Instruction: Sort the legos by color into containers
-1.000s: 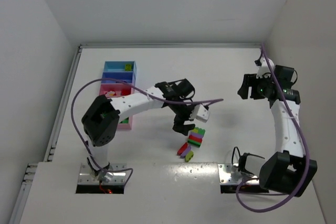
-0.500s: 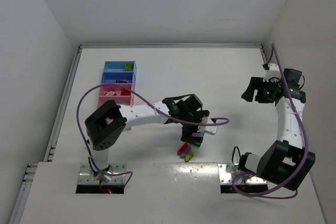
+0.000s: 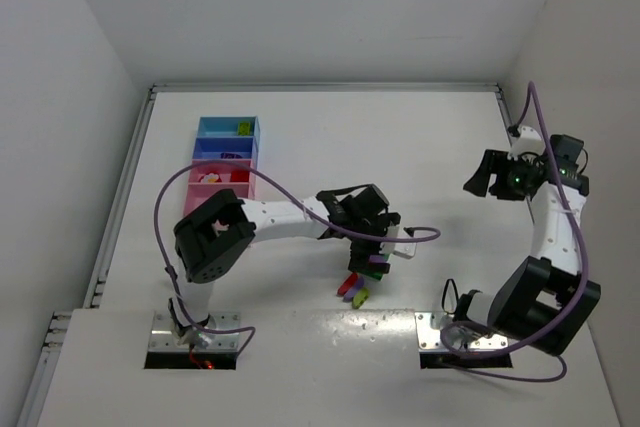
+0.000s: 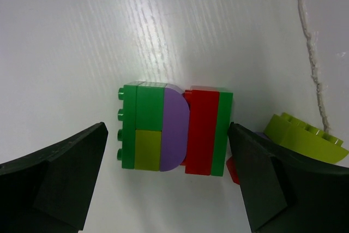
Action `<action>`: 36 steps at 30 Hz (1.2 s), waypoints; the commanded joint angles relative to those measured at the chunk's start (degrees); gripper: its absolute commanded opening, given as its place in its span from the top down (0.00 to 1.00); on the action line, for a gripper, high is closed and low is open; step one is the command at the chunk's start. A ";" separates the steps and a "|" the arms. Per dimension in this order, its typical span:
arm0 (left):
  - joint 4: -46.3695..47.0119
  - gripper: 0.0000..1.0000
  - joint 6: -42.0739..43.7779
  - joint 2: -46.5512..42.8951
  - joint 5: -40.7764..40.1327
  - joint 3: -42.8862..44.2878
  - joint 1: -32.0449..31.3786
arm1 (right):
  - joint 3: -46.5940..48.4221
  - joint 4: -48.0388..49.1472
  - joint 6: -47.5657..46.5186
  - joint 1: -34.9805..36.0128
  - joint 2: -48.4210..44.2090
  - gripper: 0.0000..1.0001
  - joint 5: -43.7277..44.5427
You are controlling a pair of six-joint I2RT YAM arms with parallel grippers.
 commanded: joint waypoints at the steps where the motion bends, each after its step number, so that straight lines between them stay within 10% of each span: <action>1: -0.46 0.00 0.94 0.86 2.73 2.05 -0.79 | 1.64 -0.16 -1.13 -1.09 1.00 0.29 -3.36; 11: -1.60 0.00 2.08 4.63 2.57 2.58 -0.79 | 1.64 -1.21 -2.80 -3.46 2.58 0.29 -4.51; 16: 0.94 0.28 -2.21 5.69 -1.21 3.11 0.96 | 1.64 -1.21 -3.32 -4.07 3.11 0.29 -5.57; 21: 10.34 0.83 -18.99 4.38 -7.01 1.44 6.40 | 0.60 -1.21 -3.33 -4.07 3.64 0.29 -6.62; 36: 10.97 0.95 -70.84 5.34 -37.86 6.62 18.63 | -1.78 1.60 0.01 -3.55 3.11 0.29 -8.91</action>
